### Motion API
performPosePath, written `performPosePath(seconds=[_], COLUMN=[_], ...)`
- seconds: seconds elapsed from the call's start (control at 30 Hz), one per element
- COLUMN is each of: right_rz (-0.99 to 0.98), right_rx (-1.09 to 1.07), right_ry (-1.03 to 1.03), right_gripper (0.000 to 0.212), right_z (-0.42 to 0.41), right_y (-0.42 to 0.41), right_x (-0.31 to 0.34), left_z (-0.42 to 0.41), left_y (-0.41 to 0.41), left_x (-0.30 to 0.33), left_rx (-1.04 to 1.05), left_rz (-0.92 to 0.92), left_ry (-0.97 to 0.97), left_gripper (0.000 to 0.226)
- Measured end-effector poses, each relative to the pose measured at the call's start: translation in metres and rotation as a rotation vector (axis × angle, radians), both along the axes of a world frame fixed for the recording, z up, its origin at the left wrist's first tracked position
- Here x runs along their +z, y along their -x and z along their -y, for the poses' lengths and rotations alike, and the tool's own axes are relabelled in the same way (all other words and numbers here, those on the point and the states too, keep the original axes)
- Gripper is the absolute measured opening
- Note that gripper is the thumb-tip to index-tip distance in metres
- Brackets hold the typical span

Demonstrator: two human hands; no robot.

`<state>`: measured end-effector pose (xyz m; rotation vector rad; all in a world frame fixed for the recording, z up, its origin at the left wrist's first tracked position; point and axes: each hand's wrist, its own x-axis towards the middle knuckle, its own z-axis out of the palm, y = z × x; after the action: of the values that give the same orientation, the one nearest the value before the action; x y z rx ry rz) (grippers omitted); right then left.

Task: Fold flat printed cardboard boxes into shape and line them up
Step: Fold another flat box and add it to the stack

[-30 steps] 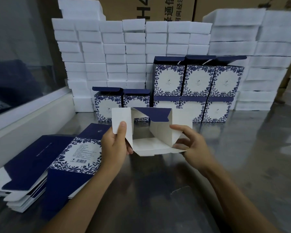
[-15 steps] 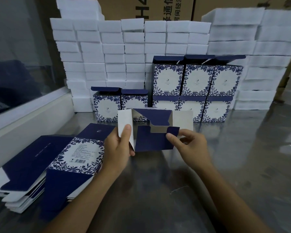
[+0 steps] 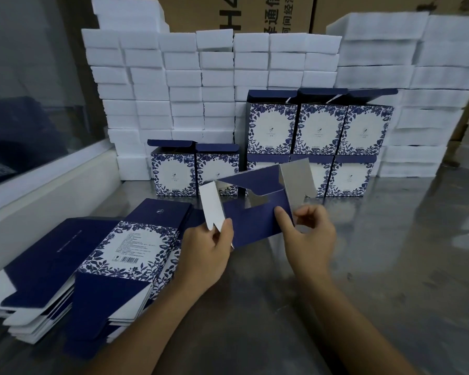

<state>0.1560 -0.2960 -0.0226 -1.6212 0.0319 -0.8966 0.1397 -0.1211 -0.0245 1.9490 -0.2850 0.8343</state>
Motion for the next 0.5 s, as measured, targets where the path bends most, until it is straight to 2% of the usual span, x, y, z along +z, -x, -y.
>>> performPosePath(seconds=[0.13,0.23,0.3,0.4,0.5], right_rz=[-0.073,-0.197,-0.246,-0.240,-0.260], right_rx=[-0.082,0.165,0.308,0.388,0.401], right_ry=[-0.026,0.007,0.151,0.326,0.302], right_gripper=[0.034,0.049,0.062,0.058,0.050], right_z=[-0.008,-0.013,-0.022,-0.028,-0.024], right_y=[0.001,0.001,0.005,0.010,0.007], right_x=[-0.001,0.000,-0.003,-0.008,-0.010], left_z=[0.007,0.010,0.013,0.015,0.018], left_y=[0.000,0.001,0.004,0.006,0.007], left_x=[0.003,0.006,0.007,0.008,0.009], left_rx=[-0.006,-0.012,-0.041,-0.071,-0.125], left_rz=[-0.122,-0.215,-0.283,-0.347,-0.388], left_ry=[0.151,0.238,0.317,0.371,0.382], left_gripper=[0.043,0.040,0.038,0.029,0.019])
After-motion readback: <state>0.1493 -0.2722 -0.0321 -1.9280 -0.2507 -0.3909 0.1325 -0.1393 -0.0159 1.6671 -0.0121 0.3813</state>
